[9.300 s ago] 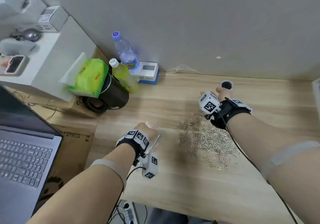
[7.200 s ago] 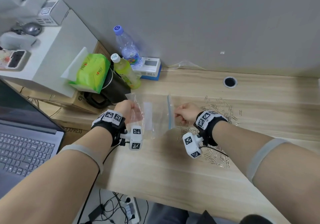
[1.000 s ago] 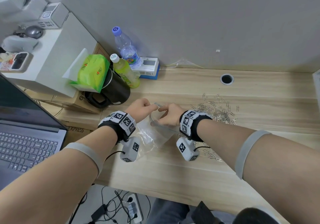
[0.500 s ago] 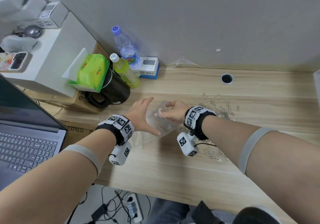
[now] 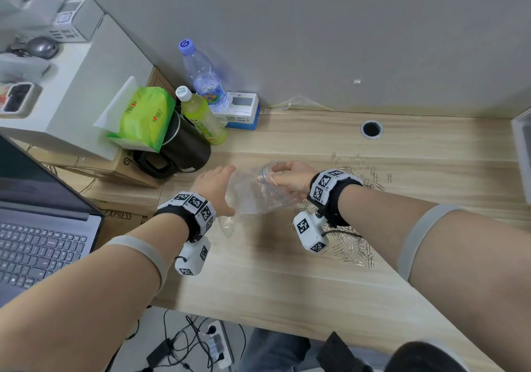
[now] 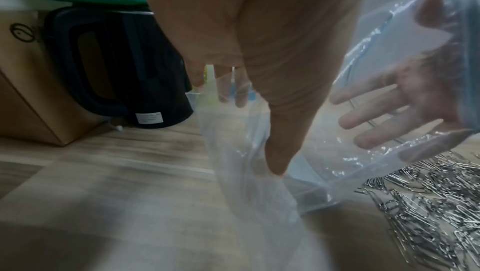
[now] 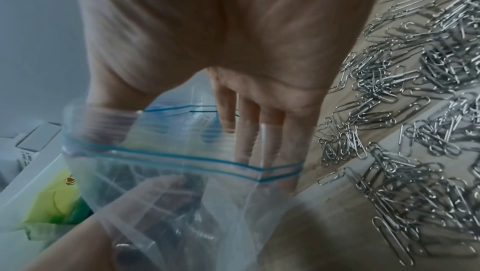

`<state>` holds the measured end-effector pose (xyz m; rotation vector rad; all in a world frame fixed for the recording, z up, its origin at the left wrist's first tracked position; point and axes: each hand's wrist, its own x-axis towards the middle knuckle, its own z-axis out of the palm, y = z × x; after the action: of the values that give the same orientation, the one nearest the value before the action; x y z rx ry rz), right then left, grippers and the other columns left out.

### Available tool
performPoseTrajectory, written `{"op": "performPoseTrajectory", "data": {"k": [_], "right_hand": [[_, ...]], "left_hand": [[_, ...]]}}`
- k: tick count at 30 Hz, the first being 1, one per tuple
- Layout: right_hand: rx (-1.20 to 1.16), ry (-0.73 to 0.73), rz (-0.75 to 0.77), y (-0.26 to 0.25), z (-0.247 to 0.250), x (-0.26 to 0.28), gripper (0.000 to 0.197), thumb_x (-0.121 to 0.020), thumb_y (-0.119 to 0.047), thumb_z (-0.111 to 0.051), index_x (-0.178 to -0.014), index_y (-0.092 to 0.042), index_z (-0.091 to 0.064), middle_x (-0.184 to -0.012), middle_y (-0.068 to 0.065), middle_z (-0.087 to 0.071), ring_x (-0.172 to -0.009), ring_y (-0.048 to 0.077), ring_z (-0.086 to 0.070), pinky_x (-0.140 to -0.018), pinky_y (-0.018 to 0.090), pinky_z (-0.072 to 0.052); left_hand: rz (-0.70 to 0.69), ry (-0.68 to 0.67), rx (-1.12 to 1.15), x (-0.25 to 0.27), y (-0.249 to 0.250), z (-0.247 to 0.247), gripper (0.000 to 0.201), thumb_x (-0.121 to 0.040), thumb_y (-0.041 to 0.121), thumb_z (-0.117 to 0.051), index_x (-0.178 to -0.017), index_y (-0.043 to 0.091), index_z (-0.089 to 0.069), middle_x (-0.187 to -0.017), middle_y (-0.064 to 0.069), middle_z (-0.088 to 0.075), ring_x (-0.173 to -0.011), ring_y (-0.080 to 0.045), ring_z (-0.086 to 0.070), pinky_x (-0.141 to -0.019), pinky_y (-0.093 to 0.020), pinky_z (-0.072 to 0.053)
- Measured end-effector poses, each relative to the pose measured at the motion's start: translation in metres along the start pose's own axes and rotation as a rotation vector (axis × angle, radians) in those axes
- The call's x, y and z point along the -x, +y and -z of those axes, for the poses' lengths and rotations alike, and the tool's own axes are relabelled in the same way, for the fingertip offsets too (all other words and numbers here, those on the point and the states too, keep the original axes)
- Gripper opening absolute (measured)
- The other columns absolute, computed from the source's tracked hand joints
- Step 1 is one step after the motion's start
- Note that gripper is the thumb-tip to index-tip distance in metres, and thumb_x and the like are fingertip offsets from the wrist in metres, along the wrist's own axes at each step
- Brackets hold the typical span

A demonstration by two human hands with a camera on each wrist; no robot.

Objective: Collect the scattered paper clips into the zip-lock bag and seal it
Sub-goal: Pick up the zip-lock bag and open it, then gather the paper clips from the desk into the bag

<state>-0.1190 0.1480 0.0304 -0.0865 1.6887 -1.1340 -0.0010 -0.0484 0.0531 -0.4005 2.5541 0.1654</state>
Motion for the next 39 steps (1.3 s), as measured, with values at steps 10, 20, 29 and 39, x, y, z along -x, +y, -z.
{"op": "performPoseTrajectory", "data": {"k": [10,20,29,39], "right_hand": [[0.123,0.039,-0.009,0.003,-0.015,-0.002,0.085,-0.053,-0.05,-0.079,-0.131,-0.026,-0.053,-0.108,0.006,-0.07,-0.097,0.021,-0.069,-0.089,0.038,-0.057],[0.11,0.208,0.083,0.018,0.012,0.008,0.025,-0.074,-0.024,-0.079,-0.093,-0.014,-0.069,-0.086,0.008,-0.074,-0.079,0.023,-0.073,-0.069,0.03,-0.06],[0.835,0.461,-0.216,0.065,0.08,0.026,0.105,-0.054,-0.071,-0.077,-0.137,-0.021,-0.037,-0.137,0.016,-0.035,-0.129,0.038,-0.036,-0.104,0.049,-0.038],[0.972,0.379,-0.105,0.103,0.057,0.019,0.099,-0.055,-0.049,-0.089,-0.136,-0.028,-0.035,-0.135,0.011,-0.031,-0.127,0.033,-0.031,-0.089,0.049,-0.052]], "left_hand": [[-0.196,0.056,0.234,0.001,0.035,0.02,0.144,-0.044,0.056,-0.093,-0.158,0.017,-0.015,-0.158,-0.002,-0.032,-0.145,-0.022,-0.031,-0.121,-0.043,-0.023],[-0.205,-0.03,0.306,-0.015,0.058,0.014,0.107,-0.053,0.048,-0.092,-0.143,0.024,-0.04,-0.124,0.002,-0.061,-0.113,-0.02,-0.059,-0.098,-0.032,-0.047],[-0.2,-0.153,0.144,-0.027,0.056,-0.007,0.113,-0.048,0.055,-0.089,-0.143,0.031,-0.033,-0.127,0.002,-0.061,-0.114,-0.023,-0.058,-0.099,-0.04,-0.05],[-0.239,-0.177,0.14,-0.029,0.061,-0.03,0.114,-0.048,0.056,-0.088,-0.144,0.027,-0.034,-0.128,-0.003,-0.06,-0.116,-0.025,-0.057,-0.1,-0.041,-0.048]]}}
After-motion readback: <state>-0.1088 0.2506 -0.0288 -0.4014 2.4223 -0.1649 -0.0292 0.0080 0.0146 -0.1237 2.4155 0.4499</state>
